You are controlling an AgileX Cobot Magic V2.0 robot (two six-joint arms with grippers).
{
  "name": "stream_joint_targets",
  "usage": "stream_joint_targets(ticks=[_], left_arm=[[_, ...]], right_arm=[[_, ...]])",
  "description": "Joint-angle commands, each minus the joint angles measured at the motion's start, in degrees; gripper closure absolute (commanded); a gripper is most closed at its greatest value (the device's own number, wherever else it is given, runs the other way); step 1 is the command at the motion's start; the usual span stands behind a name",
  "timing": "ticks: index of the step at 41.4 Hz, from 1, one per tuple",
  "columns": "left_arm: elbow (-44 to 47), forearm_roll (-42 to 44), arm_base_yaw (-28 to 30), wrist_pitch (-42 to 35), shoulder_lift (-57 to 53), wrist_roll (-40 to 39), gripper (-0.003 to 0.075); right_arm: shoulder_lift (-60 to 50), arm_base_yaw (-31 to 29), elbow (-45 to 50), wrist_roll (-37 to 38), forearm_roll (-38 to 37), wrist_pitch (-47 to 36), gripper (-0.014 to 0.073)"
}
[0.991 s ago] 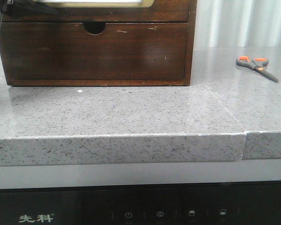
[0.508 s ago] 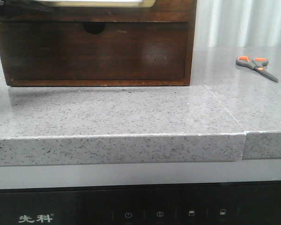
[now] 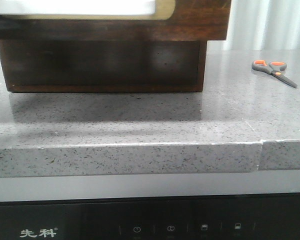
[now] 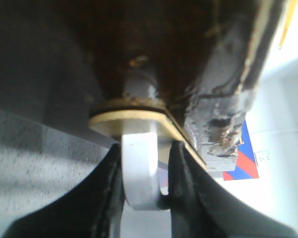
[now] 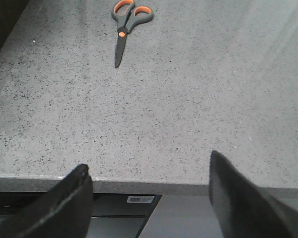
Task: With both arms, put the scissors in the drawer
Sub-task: 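Pull the drawer open toward the robot with the left gripper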
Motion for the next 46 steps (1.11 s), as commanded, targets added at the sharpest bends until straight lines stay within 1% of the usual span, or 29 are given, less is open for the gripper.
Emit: stream_joint_targets(ticks=[1,3,5,8,12,15,17,19,29,32,36,43,46], left_arm=[[0.01,-1.25,-0.34,4.4,-3.26,4.12,0.0679],[0.06,-0.77,-0.34,3.87,-3.5,4.12,0.0652],[0.06,-0.78,-0.34,3.9,-3.5,4.12,0.06],[0.06,-0.78,-0.34,3.9,-3.5,4.12,0.0498],[0.06,-0.78,-0.34,3.9,-3.5,4.12,0.0335],[0.06,-0.34,-0.34,3.9,-3.38,4.12,0.0246],[0.06,0.45,-0.34,3.9,-3.38,4.12,0.0214],[0.06,1.61,-0.34,3.9,-3.38,4.12,0.0204],[0.06,7.83,-0.34,5.0,-4.22,3.89,0.0205],[0.06,9.16,-0.34,5.09,-6.37,3.3,0.0205],[0.06,11.63,-0.34,3.86,-9.87,0.52,0.0205],[-1.03,21.35,-0.34,0.7,-16.57,-5.32,0.0205],[-3.63,28.21,-0.34,0.67,-18.08,-7.46,0.0205]], right_arm=[[0.79,0.03,-1.39,-0.27,-1.26,-3.95,0.0074],[0.79,0.03,-1.39,-0.27,-1.26,-3.95,0.0074],[0.79,0.03,-1.39,-0.27,-1.26,-3.95,0.0074],[0.79,0.03,-1.39,-0.27,-1.26,-3.95,0.0074],[0.79,0.03,-1.39,-0.27,-1.26,-3.95,0.0074],[0.79,0.03,-1.39,-0.27,-1.26,-3.95,0.0074],[0.79,0.03,-1.39,-0.27,-1.26,-3.95,0.0074],[0.79,0.03,-1.39,-0.27,-1.26,-3.95,0.0074],[0.79,0.03,-1.39,-0.27,-1.26,-3.95,0.0074],[0.79,0.03,-1.39,-0.27,-1.26,-3.95,0.0074],[0.79,0.03,-1.39,-0.27,-1.26,-3.95,0.0074],[0.79,0.03,-1.39,-0.27,-1.26,-3.95,0.0074],[0.79,0.03,-1.39,-0.27,-1.26,-3.95,0.0074]])
